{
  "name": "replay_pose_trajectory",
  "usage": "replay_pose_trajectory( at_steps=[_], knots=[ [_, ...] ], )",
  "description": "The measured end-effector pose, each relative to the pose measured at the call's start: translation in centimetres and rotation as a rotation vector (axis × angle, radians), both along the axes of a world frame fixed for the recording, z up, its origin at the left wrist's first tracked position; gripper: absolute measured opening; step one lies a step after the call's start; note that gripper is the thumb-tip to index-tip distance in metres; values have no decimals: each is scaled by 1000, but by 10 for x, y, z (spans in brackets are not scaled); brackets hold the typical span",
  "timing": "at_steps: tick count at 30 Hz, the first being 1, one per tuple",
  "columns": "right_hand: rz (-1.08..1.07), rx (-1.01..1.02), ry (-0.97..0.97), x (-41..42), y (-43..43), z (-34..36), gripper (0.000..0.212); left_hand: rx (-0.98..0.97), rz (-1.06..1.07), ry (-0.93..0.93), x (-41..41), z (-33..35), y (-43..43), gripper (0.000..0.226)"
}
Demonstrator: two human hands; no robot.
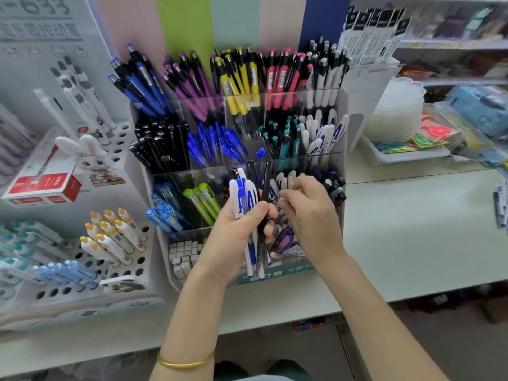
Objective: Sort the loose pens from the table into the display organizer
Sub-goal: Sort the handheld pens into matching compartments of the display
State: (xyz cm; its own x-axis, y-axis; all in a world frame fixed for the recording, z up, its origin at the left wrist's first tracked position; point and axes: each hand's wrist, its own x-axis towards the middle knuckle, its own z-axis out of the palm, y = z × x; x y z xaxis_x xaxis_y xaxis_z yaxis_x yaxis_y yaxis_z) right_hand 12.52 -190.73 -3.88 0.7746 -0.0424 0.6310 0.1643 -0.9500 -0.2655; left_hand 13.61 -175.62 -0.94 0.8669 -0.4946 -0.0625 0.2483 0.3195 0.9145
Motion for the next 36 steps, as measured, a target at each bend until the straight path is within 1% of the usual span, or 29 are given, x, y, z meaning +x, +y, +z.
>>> replay_pose_trajectory(
  at_steps=[1,3,5,7,9,10,11,12,14,15,18,22,26,29,32,34,36],
  knots=[
    [-18,-25,14,-1,0,0,7,-16,-6,5,0,0,0,7],
    [-20,-63,30,-2,-1,3,18,-41,-21,20,0,-1,1,8],
    [23,2,10,-4,0,10,27,-72,-40,39,1,-2,2,11],
    [41,215,-48,-6,3,23,27,-107,-61,55,2,-5,2,10],
    [80,563,-39,-7,8,42,25,-132,-101,66,3,-7,3,15],
    [129,761,24,-8,11,53,25,-142,-136,69,3,-7,4,15],
    [184,914,122,-7,12,62,27,-148,-175,72,3,-7,5,13],
    [229,978,243,-6,12,70,33,-147,-216,76,2,-7,7,11],
    [290,903,481,-3,8,79,46,-132,-294,83,2,-5,10,9],
    [315,848,568,-1,6,82,50,-128,-329,86,1,-5,11,7],
    [379,783,696,1,2,87,46,-134,-394,111,2,-4,15,4],
    [420,807,706,1,2,87,33,-106,-424,142,2,-5,19,17],
    [447,881,681,3,2,84,24,-121,-445,147,2,-4,19,13],
    [472,970,652,7,-3,80,19,-118,-466,141,2,-6,21,13],
    [451,1086,570,11,-9,78,19,-138,-493,166,1,-9,21,21],
    [446,1132,620,10,-9,78,21,-155,-518,180,1,-9,22,21],
    [454,1123,735,7,-6,76,20,-165,-551,179,2,-8,22,17]
  ],
)
